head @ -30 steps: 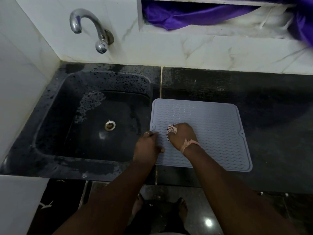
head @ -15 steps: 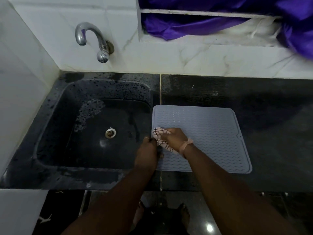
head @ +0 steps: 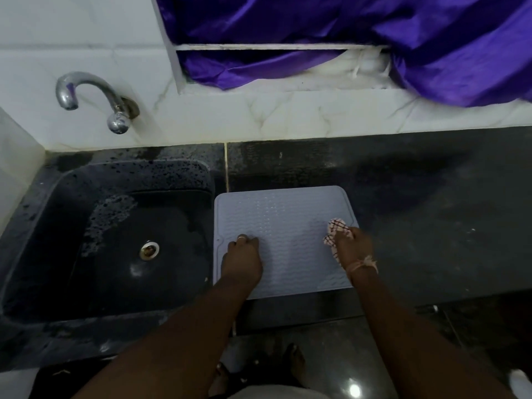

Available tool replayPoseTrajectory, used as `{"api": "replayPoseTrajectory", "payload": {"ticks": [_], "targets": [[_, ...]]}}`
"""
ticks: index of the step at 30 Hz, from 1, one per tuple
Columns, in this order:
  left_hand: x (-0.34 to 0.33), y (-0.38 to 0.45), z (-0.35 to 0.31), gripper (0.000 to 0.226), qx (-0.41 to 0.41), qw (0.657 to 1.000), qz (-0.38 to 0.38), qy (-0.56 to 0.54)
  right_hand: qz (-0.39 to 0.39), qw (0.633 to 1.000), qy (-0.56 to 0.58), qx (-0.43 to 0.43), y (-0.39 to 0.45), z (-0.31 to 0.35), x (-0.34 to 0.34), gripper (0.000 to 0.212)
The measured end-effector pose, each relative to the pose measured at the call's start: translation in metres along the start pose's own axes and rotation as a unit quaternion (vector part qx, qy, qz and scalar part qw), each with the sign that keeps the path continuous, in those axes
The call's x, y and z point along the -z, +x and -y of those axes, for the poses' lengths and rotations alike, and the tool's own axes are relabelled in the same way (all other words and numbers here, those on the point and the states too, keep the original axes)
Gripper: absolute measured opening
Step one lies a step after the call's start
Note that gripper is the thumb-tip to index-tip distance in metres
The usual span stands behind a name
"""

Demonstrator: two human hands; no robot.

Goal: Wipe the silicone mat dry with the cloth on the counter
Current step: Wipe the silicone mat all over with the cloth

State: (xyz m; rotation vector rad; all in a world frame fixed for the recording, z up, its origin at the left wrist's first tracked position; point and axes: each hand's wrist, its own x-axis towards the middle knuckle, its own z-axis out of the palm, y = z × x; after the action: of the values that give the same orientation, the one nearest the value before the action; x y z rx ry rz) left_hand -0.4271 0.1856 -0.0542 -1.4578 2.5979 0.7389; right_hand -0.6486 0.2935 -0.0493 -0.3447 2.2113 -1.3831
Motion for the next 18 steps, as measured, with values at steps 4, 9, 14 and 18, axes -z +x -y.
{"api": "replayPoseTrajectory", "payload": {"ticks": [4,9,14,18], "targets": [[-0.007,-0.004,0.007,0.050,0.016,0.999,-0.024,0.039,-0.037,0.991,-0.117,0.052,0.022,-0.008,0.018,0.023],[-0.012,0.005,-0.013,0.050,0.053,0.997,-0.027,0.050,-0.018,0.963,-0.252,0.097,0.046,-0.011,0.027,0.028],[-0.008,0.011,-0.010,0.061,0.066,0.997,-0.010,0.029,-0.017,0.944,-0.315,0.095,0.041,-0.006,0.011,0.027],[-0.005,0.017,-0.006,0.064,0.058,0.998,-0.018,0.021,-0.005,0.931,-0.345,0.116,0.041,-0.001,0.004,0.022]]}}
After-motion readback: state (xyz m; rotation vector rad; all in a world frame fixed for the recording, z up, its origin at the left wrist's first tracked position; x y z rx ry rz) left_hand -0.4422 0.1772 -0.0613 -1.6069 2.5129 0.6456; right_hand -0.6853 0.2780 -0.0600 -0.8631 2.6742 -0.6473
